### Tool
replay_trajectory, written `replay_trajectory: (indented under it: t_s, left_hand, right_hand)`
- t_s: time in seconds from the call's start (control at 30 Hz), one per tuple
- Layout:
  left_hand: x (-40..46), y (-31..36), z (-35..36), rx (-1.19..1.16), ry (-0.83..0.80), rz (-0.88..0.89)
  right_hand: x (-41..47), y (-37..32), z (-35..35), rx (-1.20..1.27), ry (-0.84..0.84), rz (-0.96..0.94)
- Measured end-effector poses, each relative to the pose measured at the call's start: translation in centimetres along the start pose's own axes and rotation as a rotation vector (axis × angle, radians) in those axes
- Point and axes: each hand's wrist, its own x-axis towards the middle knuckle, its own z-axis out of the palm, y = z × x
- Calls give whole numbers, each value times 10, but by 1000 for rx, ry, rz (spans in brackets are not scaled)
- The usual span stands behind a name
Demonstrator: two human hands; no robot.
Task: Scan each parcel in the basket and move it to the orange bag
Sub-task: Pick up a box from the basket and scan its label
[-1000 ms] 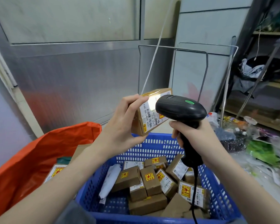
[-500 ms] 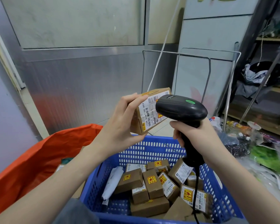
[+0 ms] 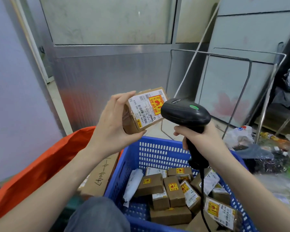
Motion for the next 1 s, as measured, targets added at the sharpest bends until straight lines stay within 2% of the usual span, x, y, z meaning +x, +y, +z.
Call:
replay_trajectory:
  t_s: [0.3,0.63,0.8,1.0]
  left_hand:
    - [-64,-82,-42,77,116,-398]
    - [-191,-179,-37,54,-32,-1053]
    - [-232,-212,-9,34,-69,-1167]
    - [-248,-236,28,41,-110,-1146]
  right_hand:
    - [27,11,101,8,-171,-26]
    - [46,61,201,-64,-338,101]
    - [53,95,240,-78,-383,168]
    - [62,129,261,-126,-411,260]
